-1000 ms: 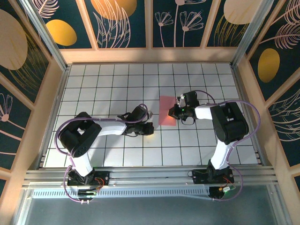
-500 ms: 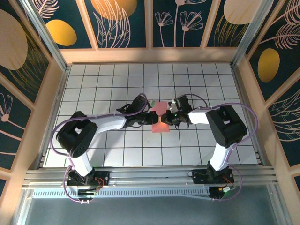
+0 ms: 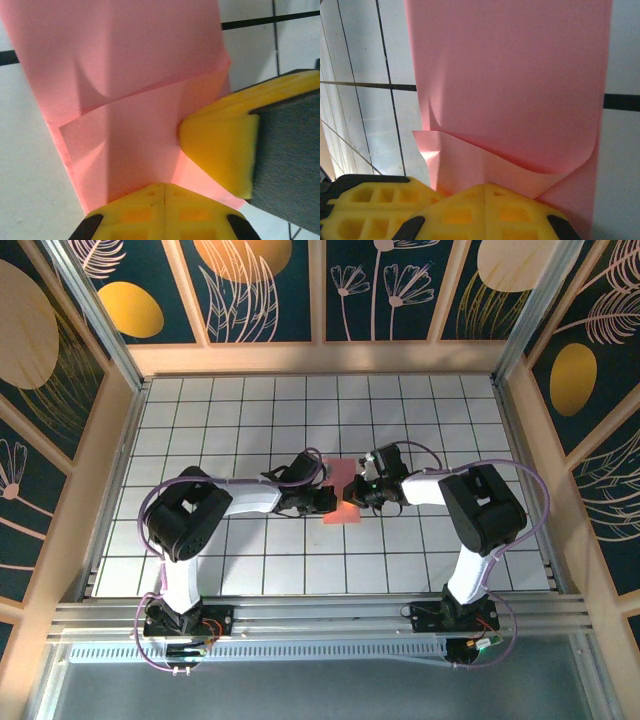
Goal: Fold a paper plane with a square sheet of paper (fold left side to right side)
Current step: Fold the triangle a second time at the center of the table.
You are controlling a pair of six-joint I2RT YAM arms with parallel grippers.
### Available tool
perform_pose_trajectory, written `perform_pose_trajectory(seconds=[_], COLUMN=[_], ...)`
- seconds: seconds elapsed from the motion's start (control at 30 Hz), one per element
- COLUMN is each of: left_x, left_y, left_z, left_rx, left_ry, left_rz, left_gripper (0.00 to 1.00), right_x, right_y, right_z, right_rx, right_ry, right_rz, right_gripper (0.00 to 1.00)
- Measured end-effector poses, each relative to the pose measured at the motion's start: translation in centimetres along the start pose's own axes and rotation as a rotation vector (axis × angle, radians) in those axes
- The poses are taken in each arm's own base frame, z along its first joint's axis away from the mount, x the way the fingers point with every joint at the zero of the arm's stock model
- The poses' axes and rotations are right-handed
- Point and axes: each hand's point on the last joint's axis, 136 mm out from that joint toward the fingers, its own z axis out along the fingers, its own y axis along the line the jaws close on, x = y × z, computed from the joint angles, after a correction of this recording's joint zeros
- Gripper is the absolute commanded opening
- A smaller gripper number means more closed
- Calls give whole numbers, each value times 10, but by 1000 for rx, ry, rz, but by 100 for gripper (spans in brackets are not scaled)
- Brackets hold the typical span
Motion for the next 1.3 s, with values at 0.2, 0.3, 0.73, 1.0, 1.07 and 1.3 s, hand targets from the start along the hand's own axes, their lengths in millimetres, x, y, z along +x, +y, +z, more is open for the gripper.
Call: perform_pose_trajectory(seconds=[0.2,0.3,0.73,1.0,1.07,1.3], left_x=[-1,-2,-4,-4,-4,-4], left_y=[1,2,5,6,7,7], left_z=[0,-1,-2,-2,-2,-2], left_rx=[-14,-19,-49,-59,-60,-60], left_ry=[1,-1,-4,-7,-6,-7], left_rz=[-3,-4,-9,-10,-10,-10], left_gripper=[0,0,0,0,0,0], right_x=[2,-1,-11,-16,-21,-43], right_y=[2,7,5,-8,-12,-31], right_z=[-2,-6,-5,-5,-8,-23], right_rx=[4,5,25,50,54,73], right_ry=[5,-13,-48,-59,-70,-122], right_rz=[3,-8,-9,4,10,26], right_gripper=[0,0,0,0,0,0])
